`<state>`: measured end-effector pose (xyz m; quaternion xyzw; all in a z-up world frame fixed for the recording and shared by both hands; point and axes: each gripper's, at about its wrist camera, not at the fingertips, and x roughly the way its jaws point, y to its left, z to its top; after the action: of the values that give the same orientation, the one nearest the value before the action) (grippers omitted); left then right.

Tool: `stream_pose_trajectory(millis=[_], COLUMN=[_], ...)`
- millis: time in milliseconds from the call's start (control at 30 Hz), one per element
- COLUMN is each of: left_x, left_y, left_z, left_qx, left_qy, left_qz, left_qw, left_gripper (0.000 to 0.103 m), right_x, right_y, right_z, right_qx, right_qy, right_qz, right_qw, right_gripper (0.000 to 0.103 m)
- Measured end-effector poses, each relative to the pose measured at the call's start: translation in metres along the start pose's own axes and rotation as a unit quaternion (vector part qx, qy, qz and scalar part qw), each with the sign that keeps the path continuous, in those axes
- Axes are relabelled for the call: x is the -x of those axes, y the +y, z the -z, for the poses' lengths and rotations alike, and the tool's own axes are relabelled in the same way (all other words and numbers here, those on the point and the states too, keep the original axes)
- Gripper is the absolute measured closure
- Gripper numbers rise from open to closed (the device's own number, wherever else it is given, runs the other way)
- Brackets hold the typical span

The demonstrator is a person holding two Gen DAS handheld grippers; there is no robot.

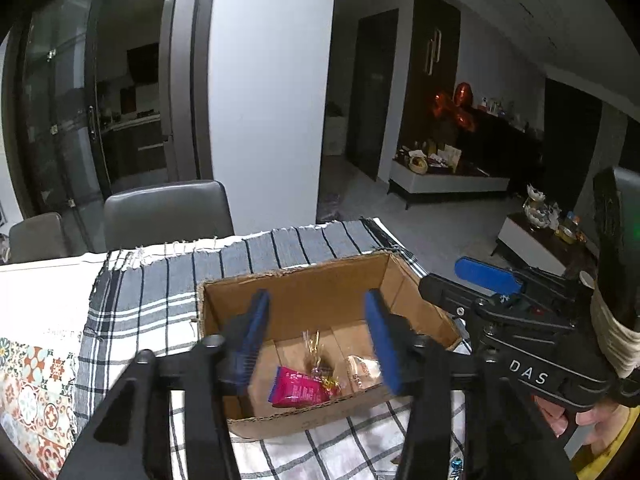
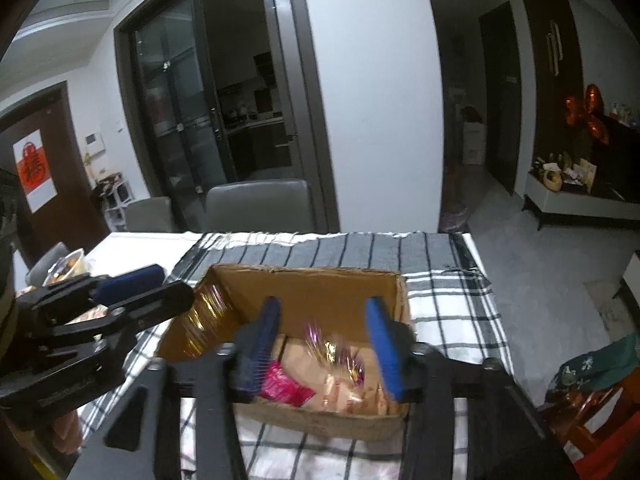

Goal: Organize snacks
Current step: 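Carry both candies over the box and open both tools to release them, then grasp the brown bar with the left tool while the right tool grasps a blue-wrapped candy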

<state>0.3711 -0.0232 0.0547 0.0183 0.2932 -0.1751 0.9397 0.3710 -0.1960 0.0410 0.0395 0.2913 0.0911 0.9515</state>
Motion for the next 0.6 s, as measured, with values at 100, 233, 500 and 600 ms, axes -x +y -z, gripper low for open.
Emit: stream_pose_trajectory(millis=[100, 233, 500, 600], left_x=[0.007, 0.021, 0.062, 0.075], left_y=[-0.004, -0.009, -0.023, -0.030], left_z=[0.006, 0.017, 0.041, 0.051], left_qx=[-0.010, -0.016, -0.024, -0.031], left_qy=[0.000, -0.006, -0.032, -0.039], left_qz=[-0.014, -0.018, -0.024, -0.020], left_qw=[0.9999, 0.9997, 0.9989, 0.9986], left_gripper=[0.051, 0.048, 0.048, 0.048], right_x=[0.009, 0.026, 0.073, 0.088], right_y=[0.000, 0.001, 0.009, 0.011], right_z=[0.006, 0.014, 0.033, 0.044], right_qx=[-0.007, -0.015, -0.005, -0.008], right_qy=[0.001, -0.002, -0.025, -0.033], right_qz=[0.004, 0.006, 0.023, 0.026], right_qw=[1.000, 1.000, 0.999, 0.999], right_gripper=[0.054, 0.054, 0.054, 0.054])
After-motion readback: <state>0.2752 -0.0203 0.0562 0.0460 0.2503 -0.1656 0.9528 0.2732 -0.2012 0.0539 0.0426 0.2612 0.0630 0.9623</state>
